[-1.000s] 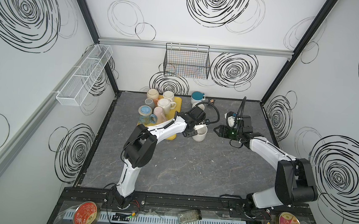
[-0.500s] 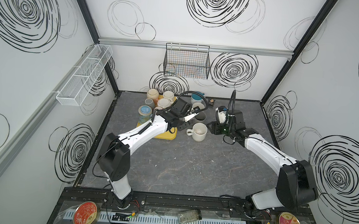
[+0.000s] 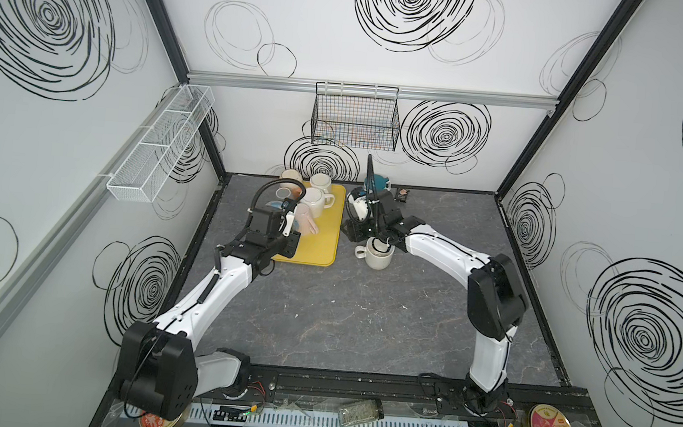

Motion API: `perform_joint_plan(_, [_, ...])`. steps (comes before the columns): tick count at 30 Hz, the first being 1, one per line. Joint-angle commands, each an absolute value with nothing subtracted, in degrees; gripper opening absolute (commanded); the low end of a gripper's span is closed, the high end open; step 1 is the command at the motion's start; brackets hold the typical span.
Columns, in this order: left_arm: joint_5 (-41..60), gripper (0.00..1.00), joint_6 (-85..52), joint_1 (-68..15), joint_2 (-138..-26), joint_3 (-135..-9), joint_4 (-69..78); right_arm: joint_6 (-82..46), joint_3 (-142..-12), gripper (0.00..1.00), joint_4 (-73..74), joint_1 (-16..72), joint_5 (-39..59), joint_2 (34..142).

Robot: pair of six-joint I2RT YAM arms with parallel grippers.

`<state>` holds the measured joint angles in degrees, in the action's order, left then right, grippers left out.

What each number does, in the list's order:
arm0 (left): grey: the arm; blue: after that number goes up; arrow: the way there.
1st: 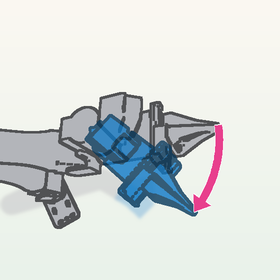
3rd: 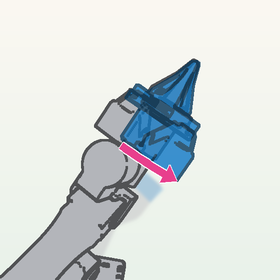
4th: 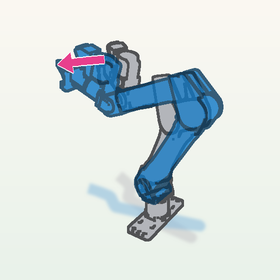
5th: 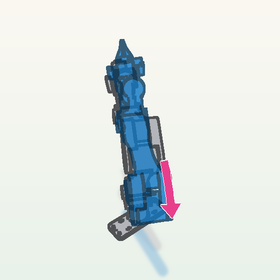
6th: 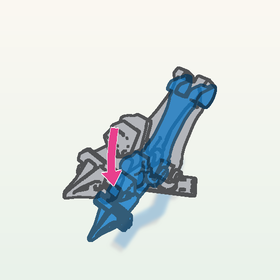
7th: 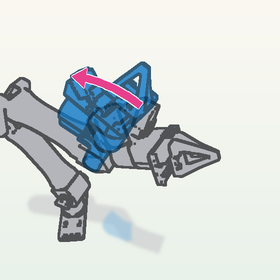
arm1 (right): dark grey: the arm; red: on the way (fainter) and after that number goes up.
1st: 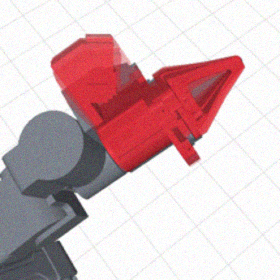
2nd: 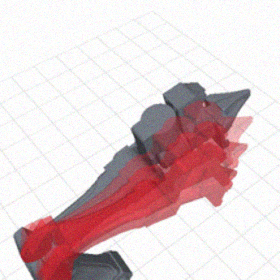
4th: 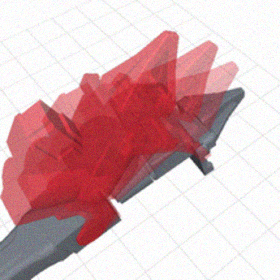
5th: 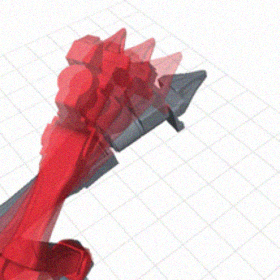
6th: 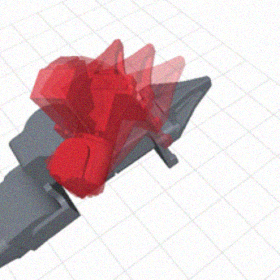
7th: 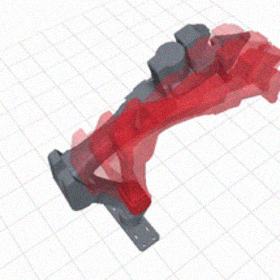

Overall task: Turn the mug right side up
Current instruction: 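Move the right gripper over the pink mug while the left gripper returns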

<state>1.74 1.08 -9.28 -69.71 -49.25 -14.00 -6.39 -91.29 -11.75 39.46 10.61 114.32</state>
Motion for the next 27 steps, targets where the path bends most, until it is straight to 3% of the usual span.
perform_joint_plan(1, [5.3, 0.55, -10.5, -4.5, -65.3, -43.9, -6.7, -3.5, -100.0, 0.59, -16.7, 40.8, 10.5, 120.8])
perform_joint_plan(8, [7.8, 0.57, -13.2, 0.3, -59.6, -36.3, -3.3, -0.9, -114.6, 0.62, -18.7, 41.7, 12.0, 134.6])
perform_joint_plan(14, [9.6, 0.58, -13.4, 0.9, -61.8, -36.9, -3.1, -0.4, -124.4, 0.64, -20.1, 41.8, 13.5, 142.8])
perform_joint_plan(21, [11.9, 0.58, -14.4, 2.4, -64.8, -37.9, -3.2, 0.4, -127.1, 0.65, -17.6, 42.1, 15.1, 146.2])
perform_joint_plan(27, [12.1, 0.58, -15.0, 2.9, -64.9, -37.2, -2.2, 2.4, -127.1, 0.58, -16.3, 42.4, 15.9, 146.7])
